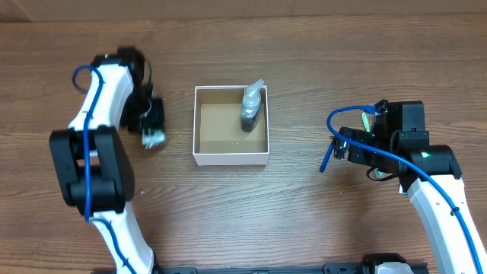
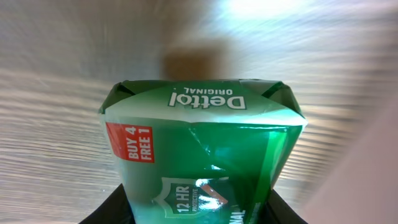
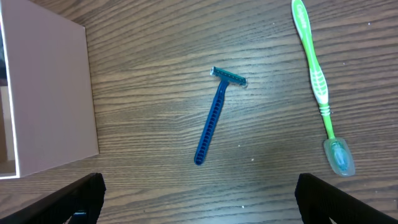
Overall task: Pack container
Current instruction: 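Place the green soap package into the box beside the bottle, left gripper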
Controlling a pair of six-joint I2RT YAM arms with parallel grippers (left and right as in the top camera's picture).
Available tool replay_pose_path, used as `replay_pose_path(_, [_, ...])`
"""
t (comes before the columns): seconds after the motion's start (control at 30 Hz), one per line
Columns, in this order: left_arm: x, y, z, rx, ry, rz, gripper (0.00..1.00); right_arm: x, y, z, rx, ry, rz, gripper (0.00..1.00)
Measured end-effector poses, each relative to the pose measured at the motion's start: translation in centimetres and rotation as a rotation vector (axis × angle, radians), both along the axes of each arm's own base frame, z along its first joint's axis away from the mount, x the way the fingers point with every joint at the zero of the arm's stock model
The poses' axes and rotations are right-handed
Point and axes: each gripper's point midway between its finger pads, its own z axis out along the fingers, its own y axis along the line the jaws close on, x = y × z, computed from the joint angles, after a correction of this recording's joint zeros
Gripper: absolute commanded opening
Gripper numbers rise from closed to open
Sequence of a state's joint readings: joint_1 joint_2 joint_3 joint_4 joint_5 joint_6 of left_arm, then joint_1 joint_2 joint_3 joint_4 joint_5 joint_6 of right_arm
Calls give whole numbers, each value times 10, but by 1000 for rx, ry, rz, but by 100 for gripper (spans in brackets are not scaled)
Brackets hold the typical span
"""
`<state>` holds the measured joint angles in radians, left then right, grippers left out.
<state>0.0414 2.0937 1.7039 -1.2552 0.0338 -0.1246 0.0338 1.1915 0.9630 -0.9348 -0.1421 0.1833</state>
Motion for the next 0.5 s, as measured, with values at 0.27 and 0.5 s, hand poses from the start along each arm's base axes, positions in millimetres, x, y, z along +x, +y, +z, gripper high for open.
replay_pose_path(0.27, [32,-112,163,-53,-498,-238,4,0,0,0,0,0,1,100])
replay_pose_path(0.5, [25,-168,134,-86,-433,-311,4,0,0,0,0,0,0,100])
